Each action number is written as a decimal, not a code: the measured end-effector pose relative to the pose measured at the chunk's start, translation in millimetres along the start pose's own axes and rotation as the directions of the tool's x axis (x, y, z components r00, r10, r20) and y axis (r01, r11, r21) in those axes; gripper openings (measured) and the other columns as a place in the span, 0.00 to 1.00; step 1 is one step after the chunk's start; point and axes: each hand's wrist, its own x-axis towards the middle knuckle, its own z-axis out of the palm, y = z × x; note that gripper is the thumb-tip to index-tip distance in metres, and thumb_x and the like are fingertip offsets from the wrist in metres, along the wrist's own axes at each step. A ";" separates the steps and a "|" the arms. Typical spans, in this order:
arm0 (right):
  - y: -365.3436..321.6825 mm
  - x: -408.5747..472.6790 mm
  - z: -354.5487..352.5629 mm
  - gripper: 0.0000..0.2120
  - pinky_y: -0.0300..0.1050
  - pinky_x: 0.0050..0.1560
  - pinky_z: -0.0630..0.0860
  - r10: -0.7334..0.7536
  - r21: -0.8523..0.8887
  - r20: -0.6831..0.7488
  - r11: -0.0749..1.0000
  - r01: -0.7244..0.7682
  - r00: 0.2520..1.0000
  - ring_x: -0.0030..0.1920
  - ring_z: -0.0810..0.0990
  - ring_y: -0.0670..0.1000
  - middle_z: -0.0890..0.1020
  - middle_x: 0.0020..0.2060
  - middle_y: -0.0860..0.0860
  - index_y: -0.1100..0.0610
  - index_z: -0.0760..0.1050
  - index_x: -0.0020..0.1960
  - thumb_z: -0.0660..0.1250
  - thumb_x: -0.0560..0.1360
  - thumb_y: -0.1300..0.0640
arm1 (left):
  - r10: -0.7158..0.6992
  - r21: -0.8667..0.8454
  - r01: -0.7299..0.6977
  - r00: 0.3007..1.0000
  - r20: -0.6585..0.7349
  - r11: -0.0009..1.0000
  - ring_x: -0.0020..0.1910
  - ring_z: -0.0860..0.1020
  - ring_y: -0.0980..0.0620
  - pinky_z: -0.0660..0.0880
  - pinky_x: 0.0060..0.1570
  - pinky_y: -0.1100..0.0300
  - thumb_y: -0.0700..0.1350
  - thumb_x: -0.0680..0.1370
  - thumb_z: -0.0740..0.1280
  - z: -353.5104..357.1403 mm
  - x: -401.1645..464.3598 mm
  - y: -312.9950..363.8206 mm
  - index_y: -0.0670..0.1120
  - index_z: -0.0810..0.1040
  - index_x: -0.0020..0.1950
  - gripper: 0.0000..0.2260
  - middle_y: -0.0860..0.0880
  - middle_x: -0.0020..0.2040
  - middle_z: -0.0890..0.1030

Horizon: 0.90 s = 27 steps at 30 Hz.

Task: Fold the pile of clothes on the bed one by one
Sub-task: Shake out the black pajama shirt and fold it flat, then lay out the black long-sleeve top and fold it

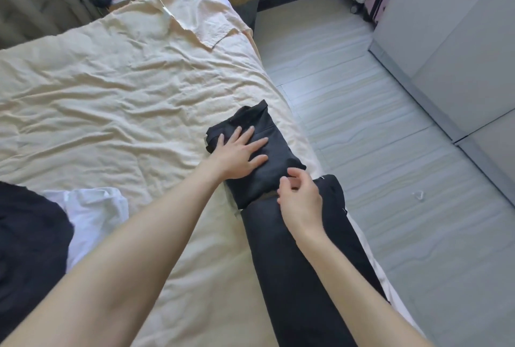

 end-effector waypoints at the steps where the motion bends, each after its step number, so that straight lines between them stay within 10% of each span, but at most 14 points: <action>1: 1.9 -1.3 -6.1 0.16 0.43 0.60 0.71 -0.158 -0.182 0.028 0.970 0.161 0.987 0.54 0.77 0.48 0.78 0.56 0.48 0.56 0.70 0.67 0.59 0.80 0.56 | -0.001 -0.016 0.000 1.000 -0.025 1.000 0.77 0.42 0.48 0.42 0.73 0.42 0.61 0.80 0.51 -0.9 -5.4 2.7 0.60 0.53 0.76 0.24 0.51 0.79 0.45; 5: 11.9 -15.9 -30.5 0.22 0.48 0.69 0.62 -0.422 -0.624 0.284 0.601 0.500 0.861 0.71 0.65 0.51 0.68 0.70 0.52 0.55 0.64 0.72 0.59 0.80 0.51 | -0.001 -0.064 -0.011 0.984 -0.181 0.998 0.77 0.44 0.48 0.44 0.73 0.44 0.57 0.81 0.54 8.0 -61.3 11.3 0.57 0.55 0.76 0.24 0.49 0.79 0.48; 12: 33.3 -101.7 -50.5 0.28 0.56 0.74 0.46 -0.278 -0.772 0.574 0.130 0.622 0.770 0.77 0.50 0.51 0.53 0.77 0.52 0.50 0.50 0.77 0.52 0.81 0.44 | -0.327 -0.338 0.255 0.928 -0.179 0.906 0.77 0.45 0.48 0.47 0.73 0.48 0.53 0.81 0.58 76.3 -256.0 21.2 0.55 0.54 0.77 0.26 0.48 0.78 0.49; 27: 94.9 -295.0 102.6 0.28 0.54 0.74 0.45 -0.004 -0.498 0.867 -0.035 0.867 0.498 0.77 0.49 0.50 0.50 0.77 0.50 0.48 0.48 0.77 0.54 0.80 0.43 | -0.709 -0.509 0.658 0.694 0.124 0.555 0.77 0.45 0.47 0.48 0.73 0.49 0.50 0.81 0.55 208.5 -554.0 -33.3 0.53 0.51 0.77 0.26 0.48 0.78 0.46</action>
